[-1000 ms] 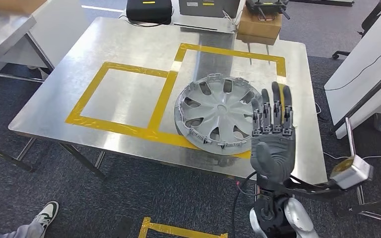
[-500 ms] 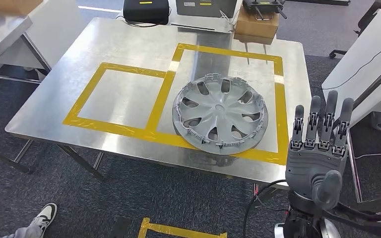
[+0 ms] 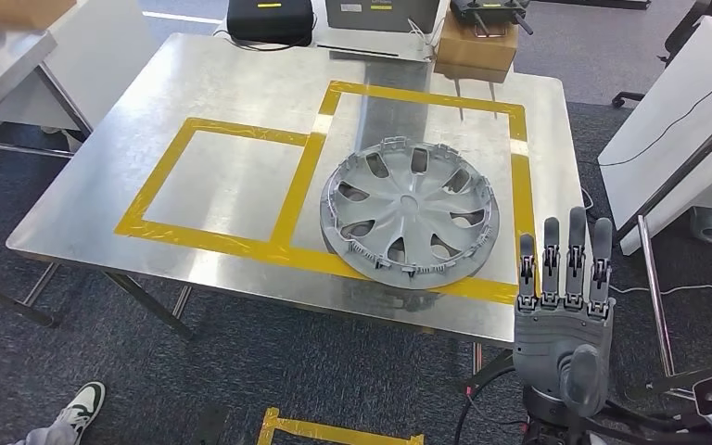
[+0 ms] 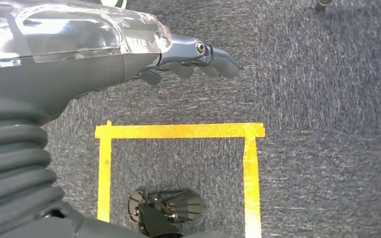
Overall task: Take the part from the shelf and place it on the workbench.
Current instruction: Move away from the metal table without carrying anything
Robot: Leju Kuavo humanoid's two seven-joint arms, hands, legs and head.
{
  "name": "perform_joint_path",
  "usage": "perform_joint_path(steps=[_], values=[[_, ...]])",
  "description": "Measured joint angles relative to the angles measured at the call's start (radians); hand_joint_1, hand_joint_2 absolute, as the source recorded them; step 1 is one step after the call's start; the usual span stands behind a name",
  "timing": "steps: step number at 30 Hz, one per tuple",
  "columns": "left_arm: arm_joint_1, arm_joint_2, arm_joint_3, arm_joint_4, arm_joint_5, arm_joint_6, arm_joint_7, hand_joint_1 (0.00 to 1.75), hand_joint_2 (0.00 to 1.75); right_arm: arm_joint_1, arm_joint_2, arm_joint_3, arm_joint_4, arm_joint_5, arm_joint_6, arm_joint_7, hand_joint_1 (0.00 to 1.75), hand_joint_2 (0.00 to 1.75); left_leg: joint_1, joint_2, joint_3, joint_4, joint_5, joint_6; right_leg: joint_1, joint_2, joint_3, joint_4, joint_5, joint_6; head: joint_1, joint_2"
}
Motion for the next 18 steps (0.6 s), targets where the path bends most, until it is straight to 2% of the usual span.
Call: perform_joint_path(steps=[7,11,14,16,18], values=[[-0.002,0.006,0.032,0.0,0.047,0.014,-0.013,0.0,0.0,0.01,0.0,0.02,0.021,0.027,0.0,0.005,0.0,1.75,-0.006,0.001,0.0,0.002,-0.003,0.005,-0.004,0.0,0.0,-0.001,0.0,0.005,0.0,0.0],[-0.006,0.011,0.043,0.0,0.04,0.031,-0.001,0.0,0.0,0.008,-0.003,0.027,0.033,0.027,-0.001,0.004,0.0,1.75,-0.01,0.001,-0.001,0.006,-0.007,0.011,-0.009,0.001,0.001,-0.001,-0.001,0.012,0.0,0.0],[-0.008,0.014,0.048,0.0,0.029,0.043,0.012,0.0,0.0,0.005,-0.004,0.029,0.039,0.027,-0.003,0.004,0.0,1.75,-0.011,0.002,0.001,0.004,-0.005,0.021,-0.012,0.002,0.003,-0.001,-0.002,0.021,0.0,0.0],[-0.009,0.016,0.048,0.0,0.025,0.048,0.016,0.0,0.0,0.005,-0.005,0.03,0.04,0.025,-0.003,0.003,0.0,1.75,-0.006,0.003,0.006,-0.005,0.002,0.028,-0.013,0.002,-0.005,0.025,-0.026,0.029,0.001,0.0],[-0.01,0.017,0.048,0.0,0.02,0.051,0.02,0.0,0.0,0.007,-0.006,0.031,0.041,0.016,-0.002,0.001,0.0,1.75,-0.005,0.006,0.009,-0.008,0.005,0.032,-0.015,0.002,-0.045,0.127,-0.089,0.036,0.004,0.0]])
